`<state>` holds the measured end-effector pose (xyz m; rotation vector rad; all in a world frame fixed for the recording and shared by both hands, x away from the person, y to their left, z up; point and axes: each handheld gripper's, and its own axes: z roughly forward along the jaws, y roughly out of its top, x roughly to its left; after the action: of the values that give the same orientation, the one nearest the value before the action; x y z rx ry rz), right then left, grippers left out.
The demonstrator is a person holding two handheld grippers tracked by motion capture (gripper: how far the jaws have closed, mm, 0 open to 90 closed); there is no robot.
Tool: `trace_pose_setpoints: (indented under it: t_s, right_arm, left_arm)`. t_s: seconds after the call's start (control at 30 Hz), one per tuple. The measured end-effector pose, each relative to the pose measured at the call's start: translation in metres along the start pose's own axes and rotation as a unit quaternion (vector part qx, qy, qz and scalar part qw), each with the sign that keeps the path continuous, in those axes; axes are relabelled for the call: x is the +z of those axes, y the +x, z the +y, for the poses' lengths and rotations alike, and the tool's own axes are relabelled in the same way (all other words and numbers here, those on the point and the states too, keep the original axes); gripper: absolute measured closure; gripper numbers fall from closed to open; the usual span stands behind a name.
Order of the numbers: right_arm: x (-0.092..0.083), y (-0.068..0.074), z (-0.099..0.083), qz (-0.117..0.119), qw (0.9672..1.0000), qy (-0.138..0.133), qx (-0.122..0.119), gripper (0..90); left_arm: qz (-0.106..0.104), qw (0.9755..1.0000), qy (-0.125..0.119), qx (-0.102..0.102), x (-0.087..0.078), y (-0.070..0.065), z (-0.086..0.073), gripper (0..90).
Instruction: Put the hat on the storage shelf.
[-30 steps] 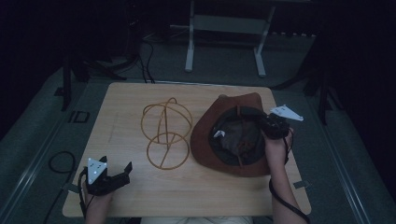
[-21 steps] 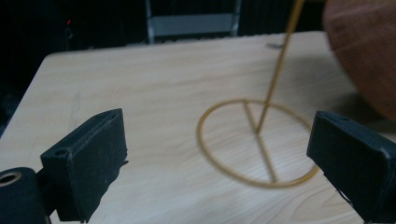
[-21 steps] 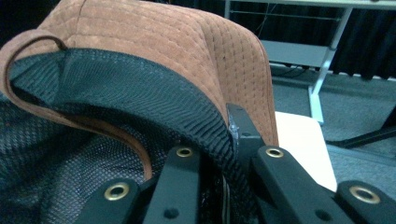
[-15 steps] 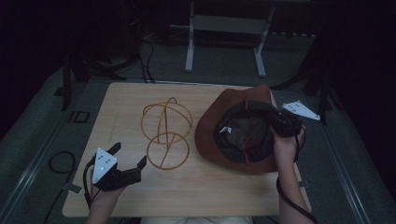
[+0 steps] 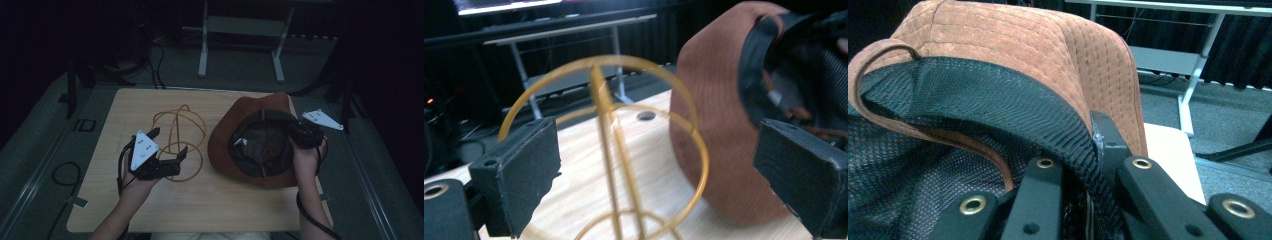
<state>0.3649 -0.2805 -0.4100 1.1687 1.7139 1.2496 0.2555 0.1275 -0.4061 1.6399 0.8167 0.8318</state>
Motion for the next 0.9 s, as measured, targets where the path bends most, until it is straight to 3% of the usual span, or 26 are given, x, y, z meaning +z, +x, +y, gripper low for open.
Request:
trace_pose_setpoints:
  t_s: [0.1,0.27,0.33,0.37,0.7,0.9]
  right_arm:
    - [0.000,0.000,0.000,0.002,1.0000,0.003,0.005,83.9]
    - [-0.003,0.002,0.001,-0.001,1.0000,0.003,0.004,83.9]
    - [-0.003,0.002,0.001,-0.002,1.0000,0.003,0.004,83.9]
    - [-0.005,0.001,0.001,-0.002,1.0000,0.002,0.005,83.9]
    - [-0.013,-0.001,0.000,0.001,1.0000,-0.001,0.007,83.9]
    - [-0.015,0.001,0.001,0.008,1.0000,0.002,0.005,83.9]
  left_arm:
    - [-0.010,0.9999,-0.003,0.007,0.009,-0.004,0.010,6.6]
    - [-0.038,0.9992,0.000,0.015,0.038,-0.019,0.032,6.7]
    - [-0.038,0.9992,0.000,0.015,0.038,-0.019,0.032,6.6]
    - [-0.047,0.9986,0.003,0.023,0.052,-0.029,0.038,6.7]
    - [-0.079,0.9957,0.026,0.042,0.100,-0.065,0.047,9.8]
    - [-0.093,0.9923,0.064,0.050,0.129,-0.082,0.046,14.2]
